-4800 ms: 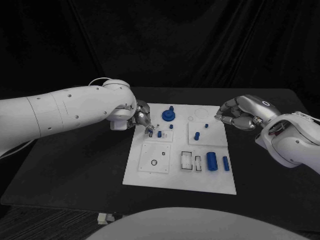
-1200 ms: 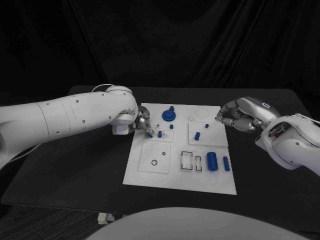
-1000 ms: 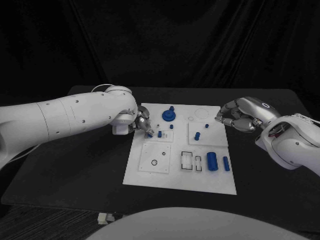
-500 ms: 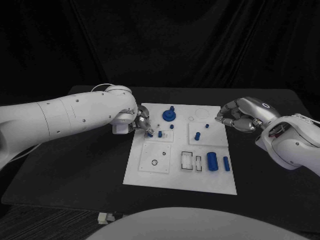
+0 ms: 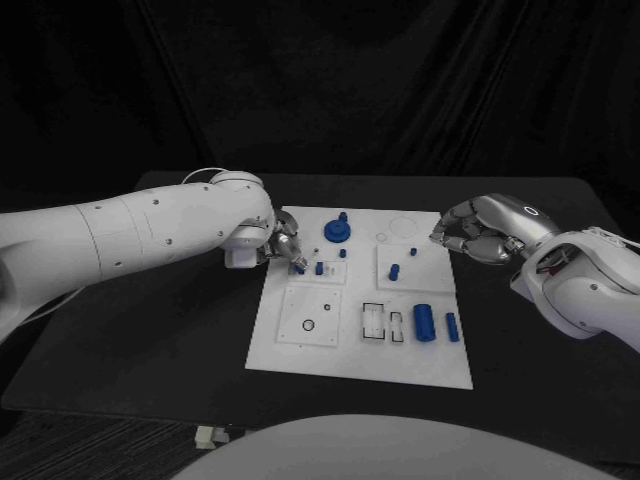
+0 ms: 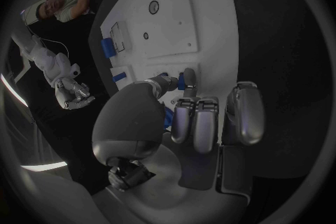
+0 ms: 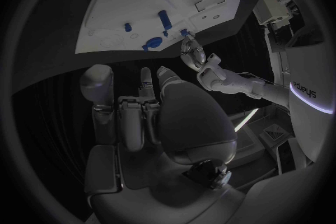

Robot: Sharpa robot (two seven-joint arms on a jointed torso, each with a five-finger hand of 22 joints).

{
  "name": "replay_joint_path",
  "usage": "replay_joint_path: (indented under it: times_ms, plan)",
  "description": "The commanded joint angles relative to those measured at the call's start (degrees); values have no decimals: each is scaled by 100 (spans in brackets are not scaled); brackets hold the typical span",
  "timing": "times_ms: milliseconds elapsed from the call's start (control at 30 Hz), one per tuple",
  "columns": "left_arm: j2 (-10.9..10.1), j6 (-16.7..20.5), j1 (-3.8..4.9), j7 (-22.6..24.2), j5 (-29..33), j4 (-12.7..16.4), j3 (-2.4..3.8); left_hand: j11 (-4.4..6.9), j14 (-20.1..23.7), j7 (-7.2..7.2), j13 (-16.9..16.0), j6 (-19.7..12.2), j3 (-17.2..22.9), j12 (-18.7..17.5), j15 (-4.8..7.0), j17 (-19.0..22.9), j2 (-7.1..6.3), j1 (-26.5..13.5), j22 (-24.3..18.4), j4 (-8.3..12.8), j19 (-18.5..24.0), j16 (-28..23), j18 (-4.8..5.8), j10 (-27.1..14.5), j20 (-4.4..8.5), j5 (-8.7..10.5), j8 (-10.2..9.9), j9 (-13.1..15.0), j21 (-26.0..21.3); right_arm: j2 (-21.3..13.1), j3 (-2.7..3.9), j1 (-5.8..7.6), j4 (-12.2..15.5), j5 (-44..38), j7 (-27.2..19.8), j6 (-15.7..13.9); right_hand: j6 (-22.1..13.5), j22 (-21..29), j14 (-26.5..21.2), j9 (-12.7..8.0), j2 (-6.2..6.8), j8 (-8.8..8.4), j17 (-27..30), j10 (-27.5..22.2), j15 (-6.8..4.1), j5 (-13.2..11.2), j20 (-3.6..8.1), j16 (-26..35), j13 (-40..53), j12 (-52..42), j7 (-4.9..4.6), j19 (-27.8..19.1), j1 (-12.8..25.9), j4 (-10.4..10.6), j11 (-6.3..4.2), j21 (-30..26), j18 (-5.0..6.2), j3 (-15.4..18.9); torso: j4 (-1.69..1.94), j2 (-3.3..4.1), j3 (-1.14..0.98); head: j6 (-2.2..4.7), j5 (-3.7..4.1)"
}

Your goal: Assemble the parts on the task board

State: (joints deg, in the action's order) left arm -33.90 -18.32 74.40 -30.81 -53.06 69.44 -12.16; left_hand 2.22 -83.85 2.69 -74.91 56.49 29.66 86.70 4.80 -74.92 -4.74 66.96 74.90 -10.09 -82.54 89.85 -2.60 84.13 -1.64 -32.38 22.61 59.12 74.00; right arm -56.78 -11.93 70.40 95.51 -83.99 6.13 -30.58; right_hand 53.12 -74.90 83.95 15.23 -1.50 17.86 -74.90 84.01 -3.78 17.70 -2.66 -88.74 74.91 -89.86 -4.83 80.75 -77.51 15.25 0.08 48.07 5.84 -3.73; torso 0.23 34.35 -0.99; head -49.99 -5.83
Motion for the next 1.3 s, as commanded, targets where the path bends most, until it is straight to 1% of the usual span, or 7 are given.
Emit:
replay_joint_path:
  times_ms: [33, 567, 633, 700, 833, 967, 1300]
  plan:
    - [16, -37, -23, 66, 24, -2, -1, -36, -615, -44, -1220, -13, 586, -24, -18, -1508, 54, 6, 1029, 621, 42, 15, -101, 309, -6, -28, -23, 1, -28, -7, 4, -14, 8, -15, 67, 11, 20, -550, 546, -6, -6, -20, -1269, 599, 38, 23, -13, 37, 1509, -14, -10, -40, -60, -18, 27, -19, 108, -13, -1, 0, -1, -1, -10]
    - [11, -148, -85, 33, 24, -13, -1, -43, -615, -37, -1204, -23, 571, -45, -24, -1508, 62, 7, 1018, 634, 63, 15, -109, 291, -12, -16, -27, -1, -64, -7, 4, -15, 12, -15, 70, 10, 20, -550, 546, -6, -6, -20, -1269, 599, 38, 23, -13, 37, 1509, -14, -10, -40, -60, -18, 27, -19, 108, -13, 1, -2, 1, -1, -8]
    - [15, -154, -90, 36, 24, -14, -1, -55, -615, -29, -1204, -37, 514, -44, -37, -1508, 83, -8, 1017, 646, 70, 15, -109, 289, -25, 116, -34, -8, -67, -4, 4, -15, 11, -15, 70, 10, 20, -550, 546, -6, -6, -20, -1269, 599, 38, 23, -13, 37, 1509, -14, -10, -40, -60, -18, 27, -19, 108, -13, 3, -2, 1, -1, -12]
    - [23, -169, -94, 36, 24, -18, -1, -58, -615, -27, -1201, -43, 487, -48, -41, -1508, 85, -13, 1015, 655, 76, 15, -111, 285, -30, 174, -37, -12, -75, -1, 4, -15, 11, -15, 69, 8, 20, -550, 546, -6, -6, -20, -1269, 599, 38, 23, -13, 37, 1509, -14, -10, -40, -60, -18, 27, -19, 108, -13, 4, 0, 1, -1, -10]
    - [33, -184, -100, 36, 24, -32, -1, -67, -615, -36, -1192, -86, 242, -58, -55, -1508, 112, -130, 1005, 592, 100, 15, -118, 272, -57, 633, -73, -52, -105, 3, 4, -15, 12, -15, 68, 9, 20, -550, 546, -6, -6, -20, -1269, 599, 38, 23, -13, 37, 1509, -14, -10, -40, -60, -18, 27, -19, 108, -13, 3, -1, 2, -1, -6]
    - [41, -190, -105, 36, 24, -49, -1, -76, -615, -28, -1191, -114, -85, -58, -67, -1508, 181, -233, 1001, 452, 112, 15, -122, 264, -67, 1017, -229, -257, -123, 1, 4, -15, 14, -15, 67, 8, 20, -550, 546, -6, -6, -20, -1269, 599, 38, 23, -13, 37, 1509, -14, -10, -40, -60, -18, 27, -19, 108, -13, 3, -2, 0, -1, 3]
    - [55, -277, -117, -15, 24, -86, -1, -127, -615, 25, -1162, -90, -595, -91, -110, -1508, 248, -476, 980, 91, 153, 15, -135, 218, -110, 1491, -529, -713, -202, -3, 4, -17, 16, -15, 66, 11, 21, -551, 546, -7, -5, -20, -1270, 599, 39, 24, -14, 35, 1509, -14, -10, -36, -63, -21, 28, -20, 107, -15, 0, -3, 0, -1, -3]
